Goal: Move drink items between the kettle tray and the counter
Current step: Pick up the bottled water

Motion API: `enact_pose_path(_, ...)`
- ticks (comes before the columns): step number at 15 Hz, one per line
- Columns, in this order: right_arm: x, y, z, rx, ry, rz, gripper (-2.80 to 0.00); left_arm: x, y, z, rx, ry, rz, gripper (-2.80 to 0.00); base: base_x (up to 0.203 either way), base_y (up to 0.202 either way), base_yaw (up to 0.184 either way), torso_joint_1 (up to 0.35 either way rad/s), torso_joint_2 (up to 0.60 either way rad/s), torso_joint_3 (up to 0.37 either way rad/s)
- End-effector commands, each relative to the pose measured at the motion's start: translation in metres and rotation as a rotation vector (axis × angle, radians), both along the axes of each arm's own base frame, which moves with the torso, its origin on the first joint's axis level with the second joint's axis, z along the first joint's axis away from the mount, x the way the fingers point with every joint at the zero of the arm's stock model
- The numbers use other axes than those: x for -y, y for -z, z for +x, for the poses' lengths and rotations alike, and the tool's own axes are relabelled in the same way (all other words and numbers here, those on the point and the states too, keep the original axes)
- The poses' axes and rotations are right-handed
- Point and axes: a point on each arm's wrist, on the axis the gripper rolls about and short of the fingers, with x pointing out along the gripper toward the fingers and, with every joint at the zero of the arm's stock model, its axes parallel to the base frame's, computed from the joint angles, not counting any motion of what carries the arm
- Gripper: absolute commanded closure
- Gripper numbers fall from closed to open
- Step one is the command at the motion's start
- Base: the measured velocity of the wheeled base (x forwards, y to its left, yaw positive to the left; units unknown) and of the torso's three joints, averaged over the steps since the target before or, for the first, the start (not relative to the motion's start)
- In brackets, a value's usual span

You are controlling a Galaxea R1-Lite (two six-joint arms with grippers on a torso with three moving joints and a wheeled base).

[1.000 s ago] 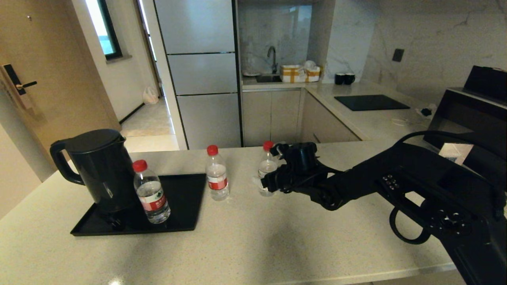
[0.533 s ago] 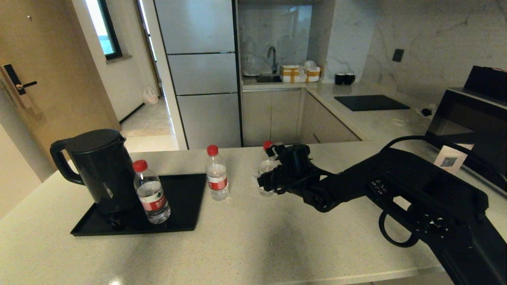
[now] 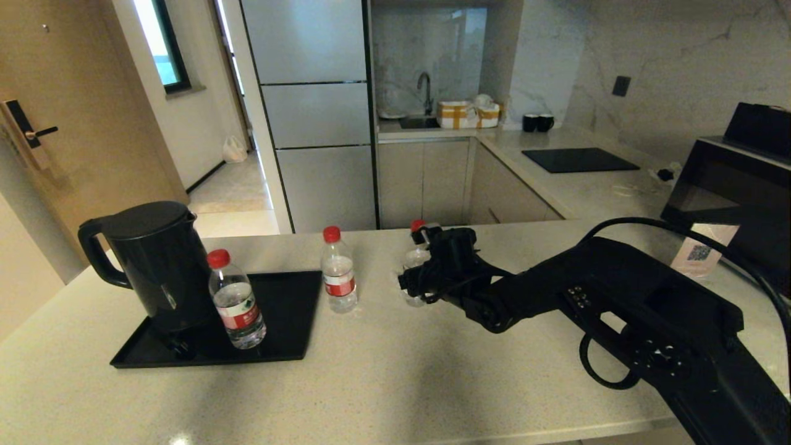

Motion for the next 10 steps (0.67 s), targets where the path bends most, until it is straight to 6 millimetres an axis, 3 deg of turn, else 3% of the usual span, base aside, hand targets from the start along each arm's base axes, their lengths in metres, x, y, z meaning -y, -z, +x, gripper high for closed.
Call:
enact_pose_path(1,-0.0018,0.0018,-0.0001,0.002,0.003,-0.002,-2.80,0.0000,-0.0001,0.0000,0.001,0.000,0.000,0.00,0.000,0.000,0.000,0.000,0.00,0.000)
enact_pose_path(2,-0.0016,0.0018,0.0000,0.003,0.012,-0.004,0.00,0.0000,-0.0001,0.0000,0.001,0.000,0.000,0.00,0.000,0.000,0.000,0.000,0.00,0.000)
enact_pose_path(10,-0.0021,-0.0002,-0.0007,0.005,0.012,0.001,0.00,0.0000,0.0003,0.0001,-0.001,0.000,0.001,0.00,0.000,0.000,0.000,0.000,0.00,0.000)
